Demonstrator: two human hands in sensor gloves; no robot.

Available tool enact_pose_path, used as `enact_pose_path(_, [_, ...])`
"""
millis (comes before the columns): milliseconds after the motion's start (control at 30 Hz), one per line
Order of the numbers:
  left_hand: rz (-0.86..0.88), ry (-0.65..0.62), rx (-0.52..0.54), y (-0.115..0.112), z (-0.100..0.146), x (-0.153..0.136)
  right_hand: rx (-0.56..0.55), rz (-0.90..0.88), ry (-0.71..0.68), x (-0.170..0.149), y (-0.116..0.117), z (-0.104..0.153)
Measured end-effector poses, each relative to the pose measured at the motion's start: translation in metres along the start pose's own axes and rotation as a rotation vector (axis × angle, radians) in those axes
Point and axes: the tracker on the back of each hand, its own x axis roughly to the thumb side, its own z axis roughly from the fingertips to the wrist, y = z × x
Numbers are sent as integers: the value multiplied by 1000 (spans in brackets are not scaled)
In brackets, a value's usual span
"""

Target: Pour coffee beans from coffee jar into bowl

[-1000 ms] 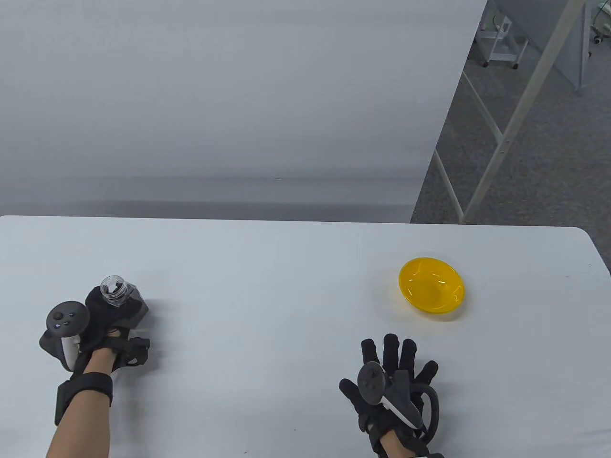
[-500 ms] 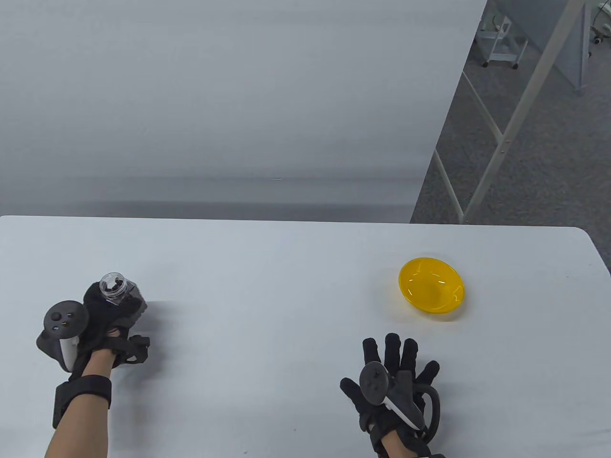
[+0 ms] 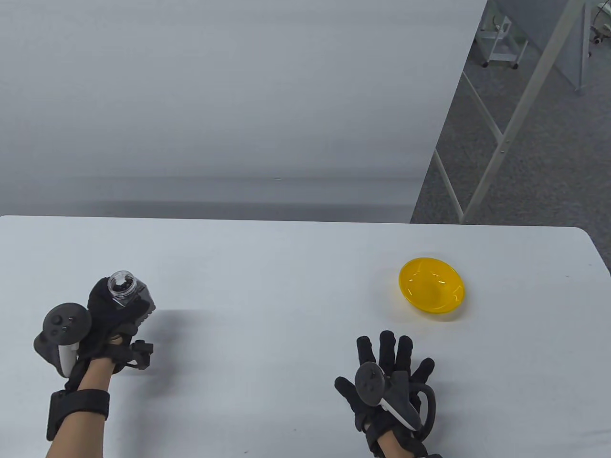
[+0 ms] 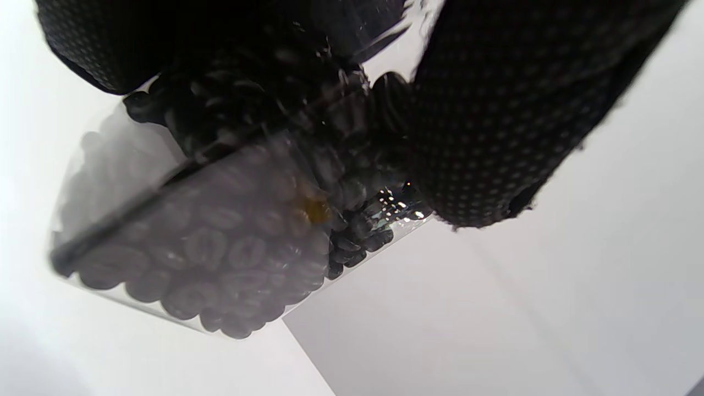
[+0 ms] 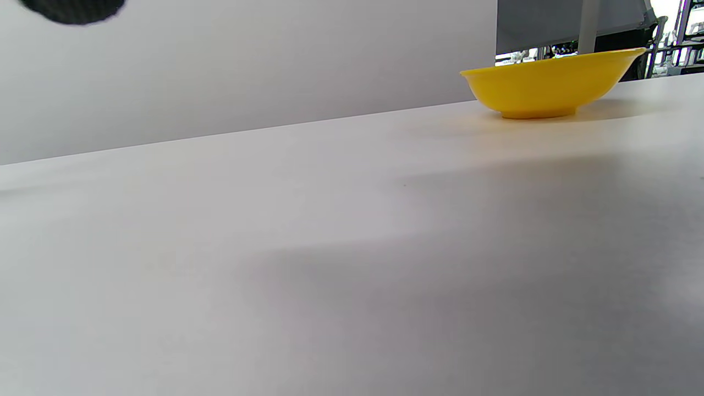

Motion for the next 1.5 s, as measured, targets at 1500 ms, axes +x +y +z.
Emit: enact_pose_path(1500, [173,-378,-403,-56,85,121,-164,-177,-281,58,-39,2])
